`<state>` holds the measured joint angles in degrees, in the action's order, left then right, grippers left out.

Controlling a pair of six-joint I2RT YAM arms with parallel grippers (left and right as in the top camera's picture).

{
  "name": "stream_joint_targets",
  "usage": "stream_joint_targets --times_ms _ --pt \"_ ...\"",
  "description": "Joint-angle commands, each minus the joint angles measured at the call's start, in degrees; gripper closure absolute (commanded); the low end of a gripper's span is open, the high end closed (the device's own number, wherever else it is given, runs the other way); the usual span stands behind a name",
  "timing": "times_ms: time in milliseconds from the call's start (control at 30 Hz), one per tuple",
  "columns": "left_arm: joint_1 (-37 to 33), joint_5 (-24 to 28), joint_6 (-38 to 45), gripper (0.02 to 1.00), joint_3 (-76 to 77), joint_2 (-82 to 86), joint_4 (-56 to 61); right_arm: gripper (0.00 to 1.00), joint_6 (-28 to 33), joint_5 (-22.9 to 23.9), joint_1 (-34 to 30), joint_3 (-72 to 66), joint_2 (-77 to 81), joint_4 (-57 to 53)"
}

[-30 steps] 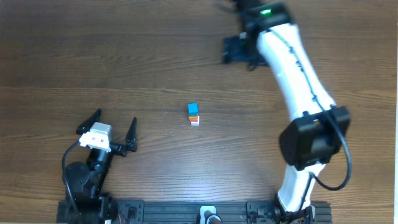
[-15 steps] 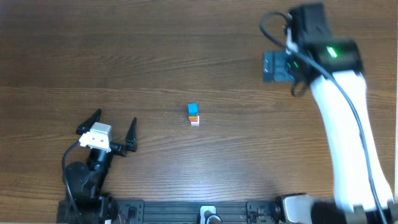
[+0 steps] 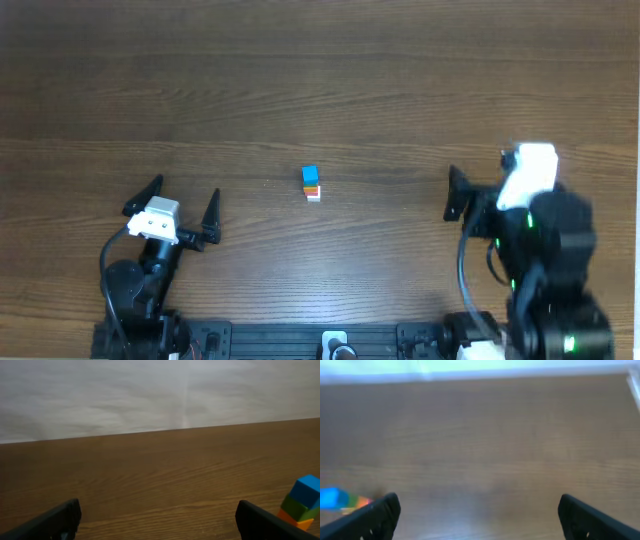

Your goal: Stack Cubes

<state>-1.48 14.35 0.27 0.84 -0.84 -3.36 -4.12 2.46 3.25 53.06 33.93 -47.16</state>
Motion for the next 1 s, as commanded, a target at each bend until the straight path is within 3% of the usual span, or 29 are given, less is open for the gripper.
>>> stream_joint_targets --times_ms 33,133,467,1000 --pt "-0.31 -0.48 0.98 0.018 -0.50 0.50 0.31 0.009 0.85 -3.82 -0.92 -8.20 -10.73 8.46" --pt "-0.31 -0.48 0.98 0.020 -0.50 0.50 0.31 0.007 2.99 -6.51 -0.92 -13.44 -16.39 13.81" --pt "-0.31 -0.50 0.98 0.020 -0.50 0.50 0.31 0.009 3.08 -6.51 -3.41 -30.05 -33.99 26.38" --pt "-0.31 -0.50 0.98 0.018 -0.50 0.50 0.31 0.009 5.05 -6.08 -3.67 -44.26 -33.62 42.16"
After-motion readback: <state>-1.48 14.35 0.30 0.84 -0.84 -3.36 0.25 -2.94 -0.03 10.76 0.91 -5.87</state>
